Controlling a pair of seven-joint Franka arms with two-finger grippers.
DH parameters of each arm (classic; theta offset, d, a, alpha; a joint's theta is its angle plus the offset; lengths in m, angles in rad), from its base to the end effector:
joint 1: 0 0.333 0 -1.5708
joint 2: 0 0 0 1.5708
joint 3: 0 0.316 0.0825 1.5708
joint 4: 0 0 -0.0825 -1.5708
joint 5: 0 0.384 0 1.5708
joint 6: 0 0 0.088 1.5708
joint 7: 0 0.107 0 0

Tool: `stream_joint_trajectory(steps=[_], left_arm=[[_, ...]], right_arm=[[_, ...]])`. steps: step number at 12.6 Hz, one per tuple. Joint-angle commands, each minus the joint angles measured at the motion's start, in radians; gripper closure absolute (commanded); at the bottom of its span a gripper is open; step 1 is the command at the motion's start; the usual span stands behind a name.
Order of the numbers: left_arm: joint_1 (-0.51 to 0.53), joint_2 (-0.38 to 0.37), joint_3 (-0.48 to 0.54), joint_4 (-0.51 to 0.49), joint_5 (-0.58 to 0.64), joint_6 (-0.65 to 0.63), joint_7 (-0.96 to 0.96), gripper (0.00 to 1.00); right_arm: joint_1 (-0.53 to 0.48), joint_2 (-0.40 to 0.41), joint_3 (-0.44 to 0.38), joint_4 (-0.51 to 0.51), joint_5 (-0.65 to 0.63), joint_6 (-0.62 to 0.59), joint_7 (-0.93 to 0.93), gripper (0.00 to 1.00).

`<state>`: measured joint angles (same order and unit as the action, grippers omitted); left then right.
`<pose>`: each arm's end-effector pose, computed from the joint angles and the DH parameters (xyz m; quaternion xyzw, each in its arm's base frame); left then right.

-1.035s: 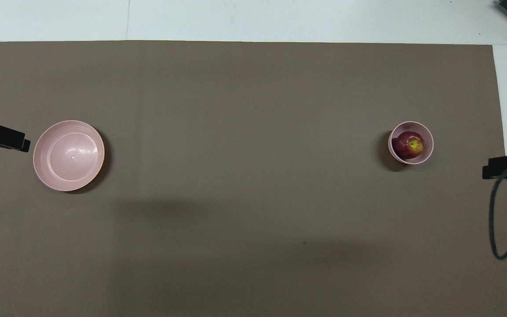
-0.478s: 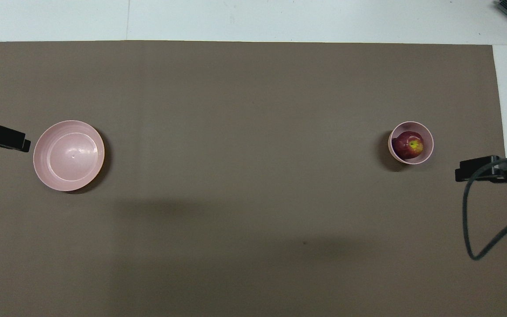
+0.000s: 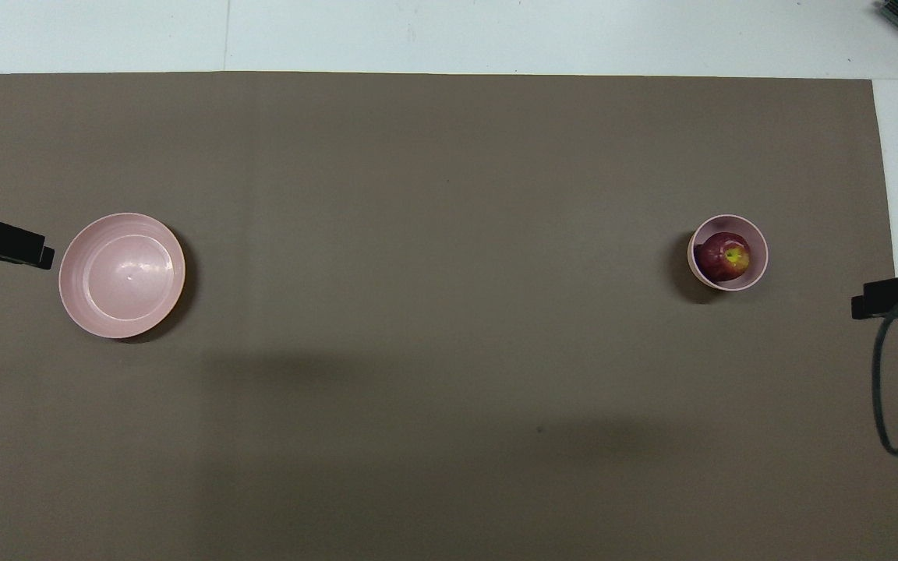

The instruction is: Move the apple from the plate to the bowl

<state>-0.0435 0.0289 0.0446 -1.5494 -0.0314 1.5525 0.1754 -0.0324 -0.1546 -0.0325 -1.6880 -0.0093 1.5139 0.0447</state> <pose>0.5614 -0.0032 0.6169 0.9960 -0.0871 -0.0115 0.0161 0.4982 -0.0348 0.6460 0.9984 -0.0548 -0.0098 0.0020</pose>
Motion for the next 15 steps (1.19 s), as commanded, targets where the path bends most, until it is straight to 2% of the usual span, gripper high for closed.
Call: stream_joint_trajectory(steps=[1,15], left_arm=[[0.002,-0.009,0.000,0.006,0.010,-0.022,0.009,0.00],[0.002,-0.009,0.000,0.006,0.010,-0.022,0.009,0.00]], right_arm=[[-0.004,0.068,0.006,0.114,-0.023,-0.076,-0.032,0.00],[0.000,0.055,0.011,0.105,0.000,-0.055,-0.026,0.00]])
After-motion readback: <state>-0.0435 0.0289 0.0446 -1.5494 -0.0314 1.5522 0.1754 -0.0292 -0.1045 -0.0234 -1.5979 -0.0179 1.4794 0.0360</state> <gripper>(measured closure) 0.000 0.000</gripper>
